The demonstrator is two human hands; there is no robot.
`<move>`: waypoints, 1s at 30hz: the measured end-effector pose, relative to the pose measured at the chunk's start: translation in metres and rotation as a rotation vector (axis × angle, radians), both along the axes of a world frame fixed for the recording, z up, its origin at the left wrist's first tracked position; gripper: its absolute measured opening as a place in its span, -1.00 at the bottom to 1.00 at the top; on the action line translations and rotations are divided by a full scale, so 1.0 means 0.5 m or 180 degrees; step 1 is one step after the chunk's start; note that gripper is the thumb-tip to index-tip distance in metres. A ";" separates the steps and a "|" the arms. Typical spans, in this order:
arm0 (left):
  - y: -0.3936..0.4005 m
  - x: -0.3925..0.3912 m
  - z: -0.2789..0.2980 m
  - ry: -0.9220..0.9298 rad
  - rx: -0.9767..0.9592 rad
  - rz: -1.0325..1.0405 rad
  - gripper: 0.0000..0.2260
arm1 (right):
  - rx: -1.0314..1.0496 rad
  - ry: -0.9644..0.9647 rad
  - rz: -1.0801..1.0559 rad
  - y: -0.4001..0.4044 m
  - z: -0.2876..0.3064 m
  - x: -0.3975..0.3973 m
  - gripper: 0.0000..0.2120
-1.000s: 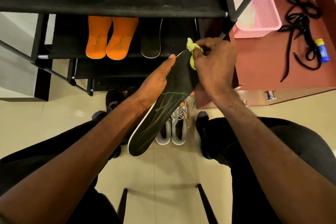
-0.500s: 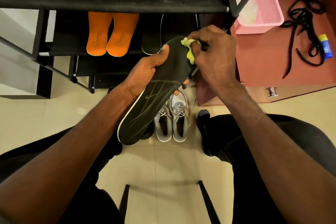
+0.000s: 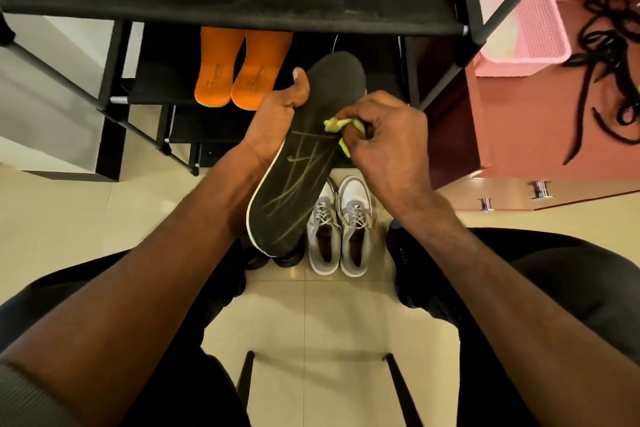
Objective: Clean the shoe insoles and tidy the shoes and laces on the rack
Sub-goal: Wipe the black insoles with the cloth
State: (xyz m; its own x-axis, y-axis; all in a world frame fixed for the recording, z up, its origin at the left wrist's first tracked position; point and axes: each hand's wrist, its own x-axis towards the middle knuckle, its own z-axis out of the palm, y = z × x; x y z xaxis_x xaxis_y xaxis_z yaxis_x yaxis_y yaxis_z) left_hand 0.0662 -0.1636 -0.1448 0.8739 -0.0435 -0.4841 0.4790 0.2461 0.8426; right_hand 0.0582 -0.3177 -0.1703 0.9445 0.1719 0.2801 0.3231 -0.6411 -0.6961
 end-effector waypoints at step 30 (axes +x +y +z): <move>-0.020 -0.010 -0.024 0.0069 -0.1128 -0.0245 -0.45 | 0.0592 0.0193 -0.0183 0.027 0.009 -0.019 -0.81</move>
State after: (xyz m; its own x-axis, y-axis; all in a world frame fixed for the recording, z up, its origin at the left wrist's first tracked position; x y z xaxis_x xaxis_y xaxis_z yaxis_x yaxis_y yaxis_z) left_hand 0.0611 -0.1738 -0.1569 0.8512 -0.2773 -0.4455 0.5243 0.4836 0.7008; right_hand 0.0487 -0.3044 -0.1660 0.9673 0.0679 0.2442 0.2436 -0.5158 -0.8214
